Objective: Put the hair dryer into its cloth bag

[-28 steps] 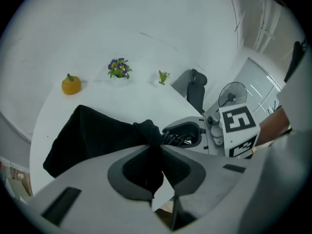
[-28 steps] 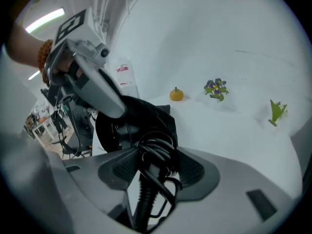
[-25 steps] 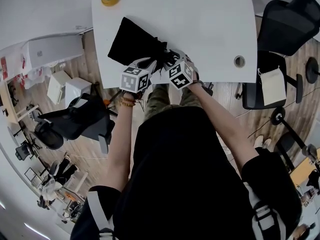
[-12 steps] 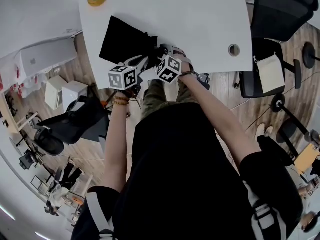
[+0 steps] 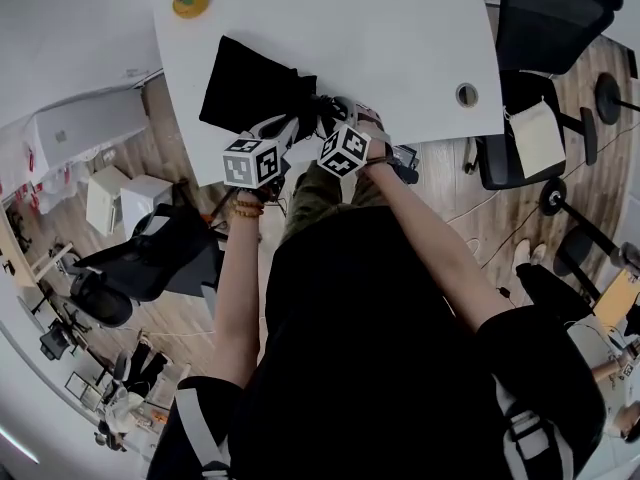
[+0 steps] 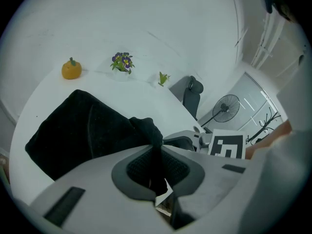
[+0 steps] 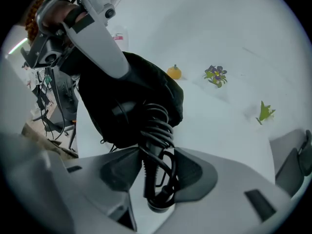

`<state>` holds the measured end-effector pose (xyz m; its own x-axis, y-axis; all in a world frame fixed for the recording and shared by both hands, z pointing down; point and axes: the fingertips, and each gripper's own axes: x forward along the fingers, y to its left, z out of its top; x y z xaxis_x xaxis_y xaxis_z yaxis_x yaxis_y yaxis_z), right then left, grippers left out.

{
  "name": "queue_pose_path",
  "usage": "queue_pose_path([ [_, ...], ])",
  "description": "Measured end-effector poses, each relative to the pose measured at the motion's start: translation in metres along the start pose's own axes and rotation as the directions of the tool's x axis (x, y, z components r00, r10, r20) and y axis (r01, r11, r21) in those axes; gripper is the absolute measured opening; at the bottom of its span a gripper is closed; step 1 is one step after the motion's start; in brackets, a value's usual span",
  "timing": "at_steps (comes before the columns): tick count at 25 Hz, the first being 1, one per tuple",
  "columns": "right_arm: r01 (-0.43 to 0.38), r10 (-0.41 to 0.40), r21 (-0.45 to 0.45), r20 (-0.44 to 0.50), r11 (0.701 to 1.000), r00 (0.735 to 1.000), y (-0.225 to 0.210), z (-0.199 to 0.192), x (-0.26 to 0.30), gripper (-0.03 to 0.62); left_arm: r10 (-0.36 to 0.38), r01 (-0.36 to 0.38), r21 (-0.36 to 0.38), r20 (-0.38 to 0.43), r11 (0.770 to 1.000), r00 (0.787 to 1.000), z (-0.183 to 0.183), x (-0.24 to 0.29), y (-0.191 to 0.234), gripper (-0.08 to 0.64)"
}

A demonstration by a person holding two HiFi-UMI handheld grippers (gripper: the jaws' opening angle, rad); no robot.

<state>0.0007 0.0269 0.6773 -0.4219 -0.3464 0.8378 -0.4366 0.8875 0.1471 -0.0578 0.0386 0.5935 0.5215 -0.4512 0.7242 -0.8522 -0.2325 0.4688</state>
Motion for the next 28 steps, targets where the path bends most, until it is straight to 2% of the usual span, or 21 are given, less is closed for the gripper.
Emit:
queue_pose_path([
  [6,0.002,0.001,0.049,-0.055,0.999,0.998,0.011,0.003,0.000,0.204,-0.023,0.024,0.082,-0.014,0.996,1.000,-0.006,-0.007,0.001,0.041],
  [9,0.032,-0.028,0.060,-0.063,0.998,0.998,0.010,0.003,-0.014,0.202,-0.069,0.071,0.118,-0.015,0.990,0.997,-0.008,-0.005,-0.008,0.041],
  [14,0.016,-0.016,0.002,0.018,1.000,1.000,0.026,0.036,-0.020,0.198,-0.101,0.103,0.158,-0.026,0.982,0.995,-0.008,-0.015,-0.010,0.040],
  [16,0.006,-0.007,0.009,0.041,1.000,0.999,0.031,0.046,-0.012,0.196,-0.107,0.110,0.180,-0.030,0.978,0.994,-0.003,-0.013,-0.009,0.038],
  [18,0.005,-0.006,0.035,0.040,0.999,0.999,0.033,0.046,-0.002,0.198,-0.111,0.114,0.167,-0.030,0.979,0.993,-0.001,-0.010,-0.008,0.038],
  [22,-0.001,0.000,0.072,0.019,0.997,1.000,0.039,0.034,0.007,0.207,-0.110,0.110,0.075,-0.012,0.991,0.994,-0.005,-0.012,0.003,0.040],
  [25,-0.026,0.025,0.055,0.019,0.998,1.000,0.041,0.026,0.003,0.261,-0.091,0.092,0.068,-0.008,0.993,0.996,-0.005,-0.015,0.015,0.040],
  [27,-0.038,0.037,0.065,0.017,0.997,0.999,0.042,0.019,0.000,0.258,-0.087,0.087,0.070,-0.009,0.994,0.996,-0.006,-0.018,0.018,0.040],
  [28,-0.045,0.043,0.076,0.022,0.996,0.999,0.042,0.017,0.000,0.208,-0.087,0.087,0.074,-0.013,0.993,0.996,-0.007,-0.018,0.018,0.040],
])
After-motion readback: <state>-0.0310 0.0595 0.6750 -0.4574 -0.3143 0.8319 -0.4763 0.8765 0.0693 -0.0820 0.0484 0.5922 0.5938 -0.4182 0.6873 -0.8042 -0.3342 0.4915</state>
